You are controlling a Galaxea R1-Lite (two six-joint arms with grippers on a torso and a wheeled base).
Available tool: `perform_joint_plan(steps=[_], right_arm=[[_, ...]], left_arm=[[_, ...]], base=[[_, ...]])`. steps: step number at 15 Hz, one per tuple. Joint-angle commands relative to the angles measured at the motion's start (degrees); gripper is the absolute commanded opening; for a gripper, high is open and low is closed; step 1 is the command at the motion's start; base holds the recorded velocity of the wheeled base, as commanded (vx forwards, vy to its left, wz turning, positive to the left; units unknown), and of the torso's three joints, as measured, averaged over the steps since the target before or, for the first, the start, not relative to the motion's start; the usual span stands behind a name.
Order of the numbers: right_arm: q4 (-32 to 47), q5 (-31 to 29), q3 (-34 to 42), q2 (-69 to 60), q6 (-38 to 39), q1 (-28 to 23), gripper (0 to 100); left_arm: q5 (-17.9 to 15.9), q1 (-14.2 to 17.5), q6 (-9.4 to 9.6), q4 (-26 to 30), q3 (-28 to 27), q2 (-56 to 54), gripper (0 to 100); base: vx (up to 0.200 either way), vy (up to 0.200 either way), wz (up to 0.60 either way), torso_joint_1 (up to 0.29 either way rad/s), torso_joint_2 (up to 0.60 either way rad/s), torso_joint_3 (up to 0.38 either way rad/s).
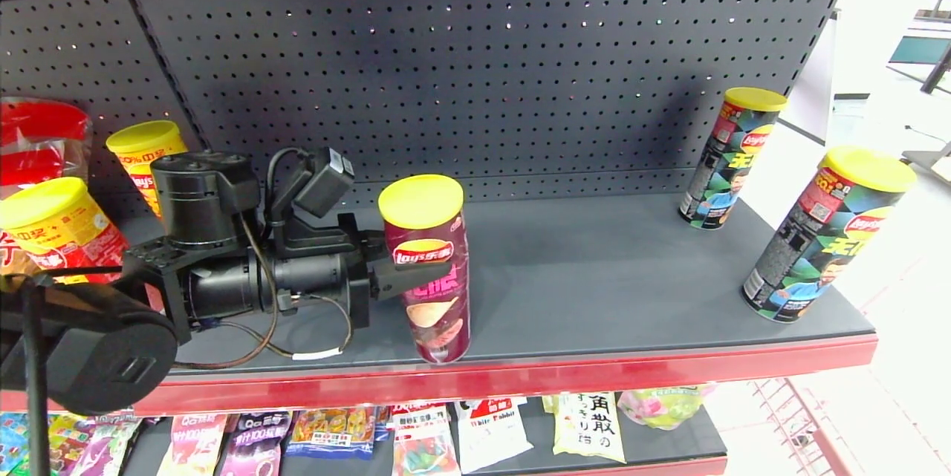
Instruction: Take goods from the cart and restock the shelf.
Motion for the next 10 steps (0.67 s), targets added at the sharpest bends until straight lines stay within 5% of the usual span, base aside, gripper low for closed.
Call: perform_joint_plan(steps=[1,4,5,10], right_arm=[[0.01,0.01,0.0,-0.01,-0.01,-0.01,0],[0.01,-0.08,0.0,-0.01,-0.01,-0.01,0],[0.01,-0.08,0.0,-0.01,-0.01,-0.01,0],[0.01,-0.08,0.0,-0.01,-0.01,-0.01,0]], left_arm=[[0.02,0.01,0.1,-0.18,0.04,0.28,0],[0.02,0.01,0.54,-0.27,0.21,0.28,0],[0.02,0.01,0.63,-0.27,0.21,0.45,100],[0.54,0.36,0.63,-0.45,1.01,-0.25,100]], base=[[0.0,0.0,0.0,0.0,0.0,0.0],[0.0,0.0,0.0,0.0,0.0,0.0],[0.0,0.0,0.0,0.0,0.0,0.0],[0.0,0.0,0.0,0.0,0.0,0.0]])
